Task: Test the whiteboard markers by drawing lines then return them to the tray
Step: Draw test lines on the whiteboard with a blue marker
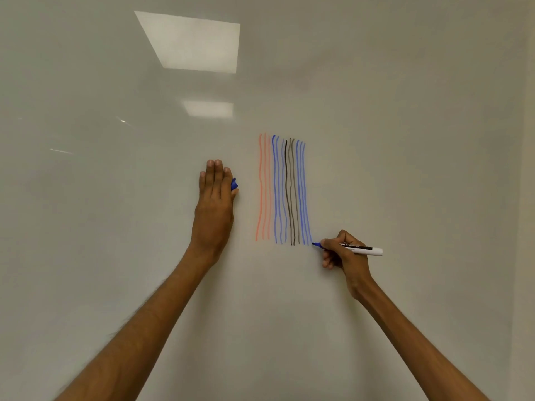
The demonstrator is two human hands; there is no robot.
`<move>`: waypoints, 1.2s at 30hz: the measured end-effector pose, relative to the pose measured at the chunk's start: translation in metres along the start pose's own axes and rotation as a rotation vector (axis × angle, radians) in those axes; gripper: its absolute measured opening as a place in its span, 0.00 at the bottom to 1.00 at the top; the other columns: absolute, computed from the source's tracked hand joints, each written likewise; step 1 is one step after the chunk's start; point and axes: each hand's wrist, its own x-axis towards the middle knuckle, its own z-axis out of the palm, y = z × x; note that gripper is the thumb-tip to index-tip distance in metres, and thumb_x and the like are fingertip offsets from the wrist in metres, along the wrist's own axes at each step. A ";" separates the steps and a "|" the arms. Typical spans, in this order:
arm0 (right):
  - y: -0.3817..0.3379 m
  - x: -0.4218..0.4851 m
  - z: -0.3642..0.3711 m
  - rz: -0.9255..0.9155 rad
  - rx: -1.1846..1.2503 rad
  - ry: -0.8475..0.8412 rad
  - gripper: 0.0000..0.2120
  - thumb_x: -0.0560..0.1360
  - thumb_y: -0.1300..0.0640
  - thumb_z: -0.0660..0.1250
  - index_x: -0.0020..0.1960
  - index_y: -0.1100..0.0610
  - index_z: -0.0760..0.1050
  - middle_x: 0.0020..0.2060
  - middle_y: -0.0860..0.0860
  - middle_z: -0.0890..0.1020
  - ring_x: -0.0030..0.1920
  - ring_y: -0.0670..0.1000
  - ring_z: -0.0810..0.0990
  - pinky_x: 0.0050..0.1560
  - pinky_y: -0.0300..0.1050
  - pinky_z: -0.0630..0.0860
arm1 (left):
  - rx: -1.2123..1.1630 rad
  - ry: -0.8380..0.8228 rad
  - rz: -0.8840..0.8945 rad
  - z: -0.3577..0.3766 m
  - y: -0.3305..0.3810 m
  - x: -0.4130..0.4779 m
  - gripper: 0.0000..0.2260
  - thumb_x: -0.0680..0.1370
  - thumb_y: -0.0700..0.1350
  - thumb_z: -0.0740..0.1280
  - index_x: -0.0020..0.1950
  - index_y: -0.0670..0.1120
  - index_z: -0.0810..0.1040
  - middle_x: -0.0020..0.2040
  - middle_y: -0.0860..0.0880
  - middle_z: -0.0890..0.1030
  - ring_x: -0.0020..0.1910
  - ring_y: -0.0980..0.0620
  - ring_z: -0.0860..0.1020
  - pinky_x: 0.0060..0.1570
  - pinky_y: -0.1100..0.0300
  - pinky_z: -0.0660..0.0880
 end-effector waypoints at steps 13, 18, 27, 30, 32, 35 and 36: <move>0.020 -0.080 0.000 0.196 -0.054 -0.151 0.09 0.72 0.63 0.75 0.51 0.64 0.81 0.40 0.59 0.85 0.30 0.53 0.80 0.29 0.41 0.74 | -0.213 -0.361 -0.208 -0.041 0.039 -0.127 0.21 0.86 0.47 0.51 0.77 0.39 0.61 0.78 0.42 0.56 0.79 0.50 0.52 0.78 0.57 0.47; 0.047 -0.126 0.003 0.302 -0.038 -0.188 0.11 0.72 0.63 0.75 0.54 0.61 0.82 0.43 0.59 0.85 0.32 0.53 0.81 0.30 0.41 0.75 | -0.395 -0.472 -0.294 -0.068 0.067 -0.217 0.09 0.84 0.50 0.60 0.60 0.50 0.78 0.52 0.55 0.80 0.50 0.55 0.78 0.53 0.58 0.74; 0.122 -0.226 -0.009 0.589 -0.058 -0.258 0.05 0.77 0.60 0.71 0.51 0.59 0.82 0.41 0.56 0.86 0.32 0.50 0.82 0.31 0.38 0.76 | -0.609 -0.710 -0.776 -0.104 0.102 -0.364 0.10 0.82 0.48 0.65 0.62 0.50 0.75 0.53 0.57 0.81 0.51 0.66 0.77 0.48 0.74 0.72; 0.141 -0.257 -0.012 0.664 -0.075 -0.273 0.05 0.76 0.58 0.71 0.50 0.59 0.83 0.40 0.55 0.86 0.33 0.50 0.82 0.31 0.38 0.76 | -0.656 -0.755 -0.856 -0.117 0.113 -0.390 0.09 0.81 0.45 0.67 0.61 0.50 0.75 0.53 0.57 0.81 0.52 0.66 0.78 0.48 0.74 0.72; 0.151 -0.276 -0.014 0.710 -0.087 -0.290 0.07 0.77 0.58 0.71 0.52 0.60 0.83 0.40 0.56 0.86 0.34 0.51 0.83 0.32 0.38 0.77 | -0.672 -0.780 -0.881 -0.125 0.119 -0.404 0.09 0.81 0.44 0.67 0.61 0.50 0.76 0.52 0.59 0.81 0.52 0.66 0.78 0.48 0.74 0.72; 0.161 -0.304 -0.016 0.754 -0.100 -0.308 0.10 0.77 0.58 0.71 0.54 0.63 0.82 0.41 0.57 0.86 0.34 0.52 0.83 0.33 0.39 0.77 | -0.684 -0.799 -0.926 -0.137 0.128 -0.424 0.09 0.80 0.42 0.68 0.60 0.50 0.76 0.52 0.61 0.80 0.52 0.64 0.78 0.48 0.71 0.74; 0.163 -0.314 -0.016 0.764 -0.099 -0.309 0.10 0.77 0.58 0.71 0.54 0.63 0.82 0.41 0.56 0.86 0.34 0.52 0.83 0.33 0.39 0.77 | -0.696 -0.800 -0.953 -0.141 0.133 -0.431 0.09 0.80 0.41 0.68 0.59 0.49 0.77 0.52 0.60 0.80 0.52 0.63 0.79 0.49 0.70 0.75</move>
